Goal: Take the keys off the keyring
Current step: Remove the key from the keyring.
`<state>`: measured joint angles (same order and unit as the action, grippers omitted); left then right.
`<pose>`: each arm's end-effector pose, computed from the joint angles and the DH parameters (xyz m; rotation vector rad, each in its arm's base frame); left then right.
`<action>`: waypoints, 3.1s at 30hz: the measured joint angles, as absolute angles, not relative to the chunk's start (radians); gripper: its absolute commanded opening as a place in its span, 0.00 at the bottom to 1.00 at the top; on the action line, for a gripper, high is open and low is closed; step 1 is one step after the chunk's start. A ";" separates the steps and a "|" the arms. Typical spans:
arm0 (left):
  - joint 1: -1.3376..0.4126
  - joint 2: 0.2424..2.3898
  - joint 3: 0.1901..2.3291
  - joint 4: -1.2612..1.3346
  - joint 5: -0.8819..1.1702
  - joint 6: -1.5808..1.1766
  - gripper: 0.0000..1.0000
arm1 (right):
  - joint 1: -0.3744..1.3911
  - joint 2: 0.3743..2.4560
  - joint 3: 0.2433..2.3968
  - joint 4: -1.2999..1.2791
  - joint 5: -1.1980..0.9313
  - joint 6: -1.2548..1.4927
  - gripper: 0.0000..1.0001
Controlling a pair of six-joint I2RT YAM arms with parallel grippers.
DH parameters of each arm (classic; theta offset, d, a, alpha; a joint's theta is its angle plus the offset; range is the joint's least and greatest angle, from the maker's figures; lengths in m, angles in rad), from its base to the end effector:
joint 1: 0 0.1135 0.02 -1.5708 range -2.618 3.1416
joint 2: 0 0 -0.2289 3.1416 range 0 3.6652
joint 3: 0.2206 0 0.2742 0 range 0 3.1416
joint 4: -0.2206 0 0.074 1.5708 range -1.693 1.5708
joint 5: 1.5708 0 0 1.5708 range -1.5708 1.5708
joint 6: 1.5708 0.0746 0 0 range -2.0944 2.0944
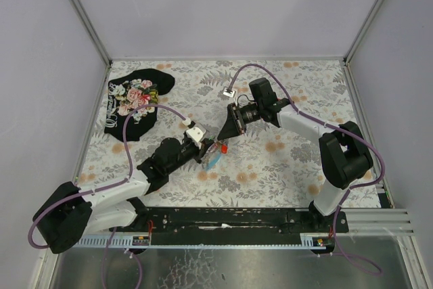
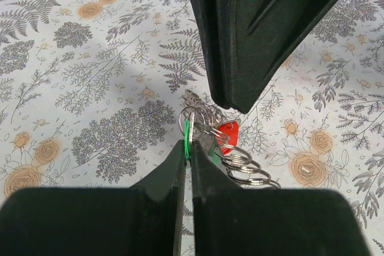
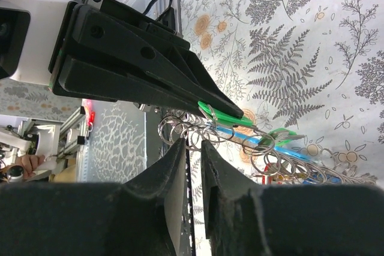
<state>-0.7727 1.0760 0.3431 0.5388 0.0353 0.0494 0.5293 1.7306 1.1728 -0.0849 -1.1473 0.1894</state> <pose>0.2102 -0.2086 0.1519 0.7424 1.6378 -0.5530 0.3100 0.2601 0.1860 -1.0347 1.9744 1.6562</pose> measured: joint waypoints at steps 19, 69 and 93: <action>-0.774 1.005 0.349 0.435 0.018 0.065 0.00 | 0.529 1.723 1.143 -0.120 -1.169 -0.084 0.39; -0.926 0.953 0.806 -0.219 -0.174 0.271 0.00 | 0.622 1.577 1.282 -0.493 -0.953 -0.884 0.13; -1.011 1.132 1.132 -0.583 -0.322 0.194 0.00 | 0.656 1.538 1.446 -0.704 -0.677 -0.678 0.22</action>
<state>-1.0115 1.1324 1.1320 -0.5831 -0.3222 0.1936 0.6556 1.5375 1.4464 -0.7040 -0.6765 -0.6785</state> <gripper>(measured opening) 0.011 0.310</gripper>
